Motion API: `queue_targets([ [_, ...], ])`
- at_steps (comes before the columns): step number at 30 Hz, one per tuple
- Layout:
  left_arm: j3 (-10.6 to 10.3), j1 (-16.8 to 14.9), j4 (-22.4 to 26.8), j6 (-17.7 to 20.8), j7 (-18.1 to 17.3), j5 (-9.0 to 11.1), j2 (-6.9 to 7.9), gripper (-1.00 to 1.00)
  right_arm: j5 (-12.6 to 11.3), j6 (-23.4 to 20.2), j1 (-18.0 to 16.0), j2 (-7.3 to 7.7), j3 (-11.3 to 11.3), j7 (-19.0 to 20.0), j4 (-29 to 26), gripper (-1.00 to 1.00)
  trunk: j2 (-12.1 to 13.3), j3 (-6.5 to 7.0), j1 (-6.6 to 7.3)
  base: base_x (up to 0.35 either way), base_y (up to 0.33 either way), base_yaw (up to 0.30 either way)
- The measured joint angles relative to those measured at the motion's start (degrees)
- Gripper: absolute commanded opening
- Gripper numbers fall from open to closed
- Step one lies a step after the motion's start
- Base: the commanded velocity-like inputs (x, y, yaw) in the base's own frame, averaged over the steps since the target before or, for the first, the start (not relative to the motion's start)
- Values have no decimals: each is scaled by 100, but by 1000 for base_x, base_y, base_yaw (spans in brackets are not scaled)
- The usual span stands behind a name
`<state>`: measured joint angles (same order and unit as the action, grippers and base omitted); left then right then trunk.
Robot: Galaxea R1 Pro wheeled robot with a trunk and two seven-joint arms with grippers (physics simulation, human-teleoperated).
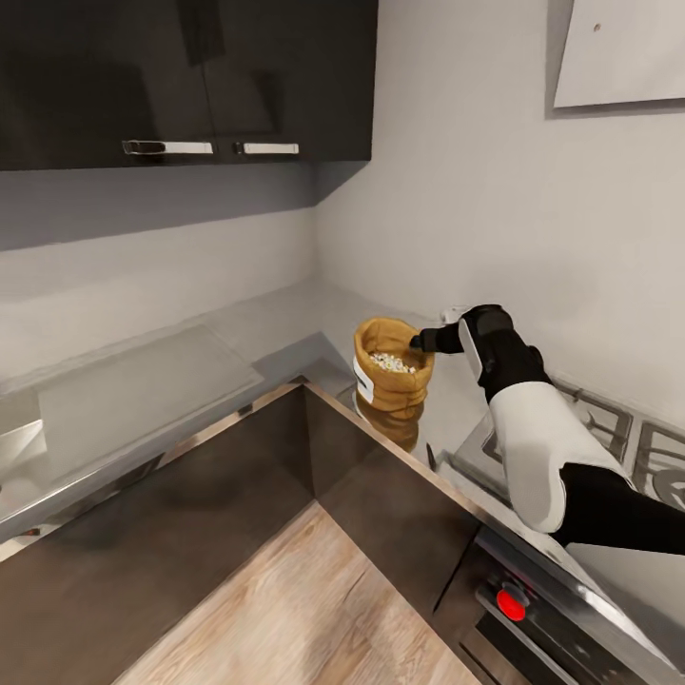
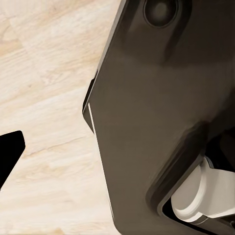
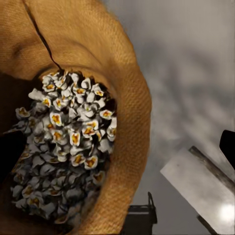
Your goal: In the kitchen, take the popcorn bag from the countertop, put it into the microwave, and heat it until the popcorn is cooked so the cooked popcorn ends up inside the bag.
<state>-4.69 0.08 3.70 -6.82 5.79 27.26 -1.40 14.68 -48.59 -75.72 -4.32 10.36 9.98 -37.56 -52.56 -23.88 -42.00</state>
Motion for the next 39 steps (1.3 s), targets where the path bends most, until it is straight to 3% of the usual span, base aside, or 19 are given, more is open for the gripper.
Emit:
queue_targets([
  [5,7,-1,0,-27,0,0,0,100,39,-28,33,37,-32,38,-4,100,2,0,-3,145,0,0],
  [7,-3,0,0,-20,0,0,0,100,35,-78,98,-29,-29,-25,32,100,1,0,-3,0,0,0],
  [25,8,0,9,-11,0,-9,-9,100,45,492,167,-61,10,-71,-145,100,1,0,-3,-50,0,0],
  [26,8,0,9,-11,0,-9,-9,100,33,727,174,-61,9,-135,-107,100,1,0,-3,-3,0,0],
  [33,1,0,9,-11,0,-9,-9,100,2,1317,329,-62,2,-487,298,100,1,0,-3,0,0,0],
  [39,0,0,9,-11,0,-9,-9,100,-7,1435,336,-52,8,-476,414,100,1,0,-3,0,0,0],
])
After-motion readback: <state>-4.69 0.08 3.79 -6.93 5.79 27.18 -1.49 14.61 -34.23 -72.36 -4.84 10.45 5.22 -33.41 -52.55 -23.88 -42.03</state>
